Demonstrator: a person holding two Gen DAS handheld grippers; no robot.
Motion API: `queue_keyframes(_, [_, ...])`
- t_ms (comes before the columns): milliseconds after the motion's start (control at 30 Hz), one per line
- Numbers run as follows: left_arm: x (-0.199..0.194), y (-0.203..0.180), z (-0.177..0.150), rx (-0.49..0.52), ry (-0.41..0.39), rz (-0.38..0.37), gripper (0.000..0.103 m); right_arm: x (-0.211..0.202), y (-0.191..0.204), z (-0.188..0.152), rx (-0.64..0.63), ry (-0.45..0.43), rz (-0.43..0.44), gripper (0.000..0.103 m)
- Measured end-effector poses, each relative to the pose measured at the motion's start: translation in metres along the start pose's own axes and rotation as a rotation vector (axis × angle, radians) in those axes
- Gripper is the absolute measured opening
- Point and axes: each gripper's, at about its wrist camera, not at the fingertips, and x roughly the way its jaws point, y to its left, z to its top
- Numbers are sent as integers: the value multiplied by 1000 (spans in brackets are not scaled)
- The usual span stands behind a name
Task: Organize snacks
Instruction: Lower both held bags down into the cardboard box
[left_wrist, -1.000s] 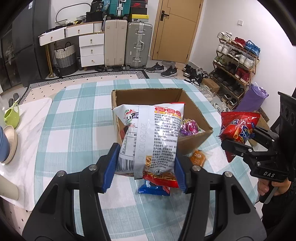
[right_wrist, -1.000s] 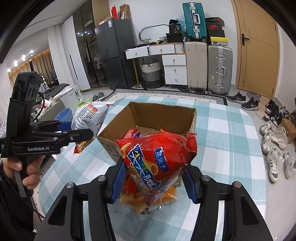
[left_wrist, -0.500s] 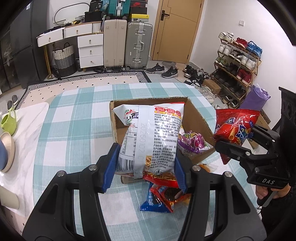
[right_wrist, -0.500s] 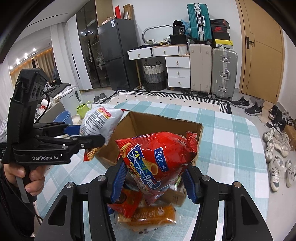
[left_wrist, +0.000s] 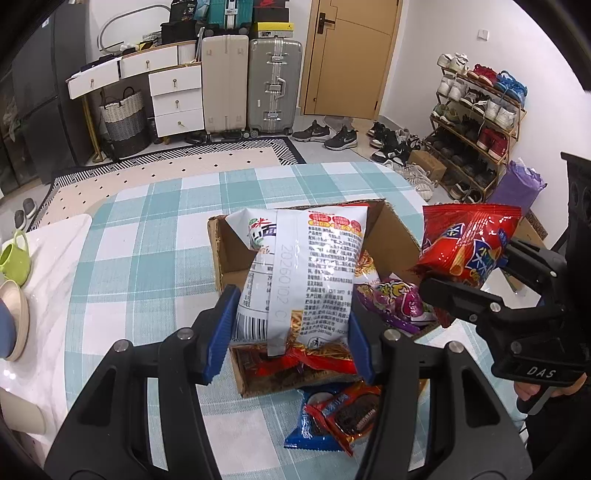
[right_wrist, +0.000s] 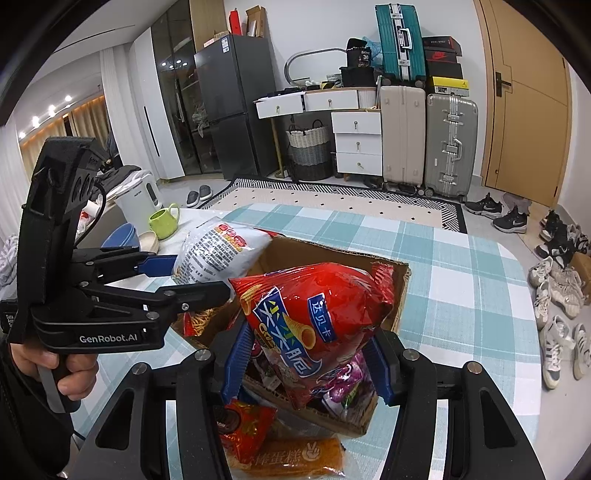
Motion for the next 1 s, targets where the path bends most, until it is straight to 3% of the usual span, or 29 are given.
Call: queue_keyframes(1000, [43,0,9,31,34,12,52,47,-22,6,-15,34,16,56])
